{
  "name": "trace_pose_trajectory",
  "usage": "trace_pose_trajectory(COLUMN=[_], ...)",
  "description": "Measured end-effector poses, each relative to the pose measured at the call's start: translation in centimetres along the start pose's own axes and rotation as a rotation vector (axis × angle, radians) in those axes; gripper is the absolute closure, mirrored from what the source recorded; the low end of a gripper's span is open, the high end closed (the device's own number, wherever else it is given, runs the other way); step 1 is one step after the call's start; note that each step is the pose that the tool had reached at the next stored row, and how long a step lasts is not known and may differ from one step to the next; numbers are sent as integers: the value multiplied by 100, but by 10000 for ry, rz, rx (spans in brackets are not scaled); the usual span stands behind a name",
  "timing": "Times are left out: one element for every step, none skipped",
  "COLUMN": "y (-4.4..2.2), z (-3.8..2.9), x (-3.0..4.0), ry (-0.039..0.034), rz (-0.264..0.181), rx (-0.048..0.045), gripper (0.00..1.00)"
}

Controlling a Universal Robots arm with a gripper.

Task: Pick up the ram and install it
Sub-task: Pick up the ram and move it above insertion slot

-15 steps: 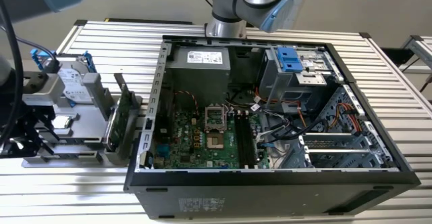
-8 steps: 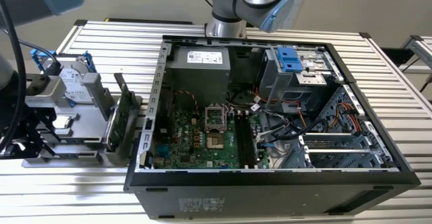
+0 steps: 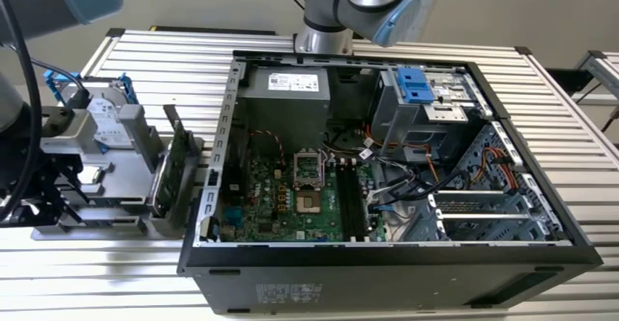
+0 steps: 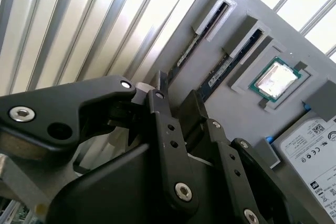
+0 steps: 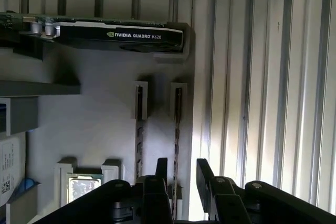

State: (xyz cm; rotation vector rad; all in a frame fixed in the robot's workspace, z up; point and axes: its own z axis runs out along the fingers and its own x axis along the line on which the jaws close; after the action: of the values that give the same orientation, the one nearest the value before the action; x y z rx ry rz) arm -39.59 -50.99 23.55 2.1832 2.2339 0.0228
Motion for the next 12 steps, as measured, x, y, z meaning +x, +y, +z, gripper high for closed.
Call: trace_pose_trajectory(y=[0, -1, -1, -1, -1, -2, -2, -2, -2, -2, -3, -3], z=[5, 14, 22, 28, 36, 43, 51, 60, 67, 76, 85, 95], x=[2, 4, 5, 6, 7, 7, 8, 8, 9, 10, 10, 11], ry=[-1, 1, 1, 0, 1, 1, 0, 1, 1, 0, 1, 0], rz=[-2, -2, -4, -6, -7, -8, -9, -10, -10, -11, -11, -11], rx=[1, -1, -2, -2, -2, -1, -1, -2, -1, -1, -1, -1], gripper=[0, 0, 0, 0, 0, 0, 0, 0, 0, 0, 0, 0])
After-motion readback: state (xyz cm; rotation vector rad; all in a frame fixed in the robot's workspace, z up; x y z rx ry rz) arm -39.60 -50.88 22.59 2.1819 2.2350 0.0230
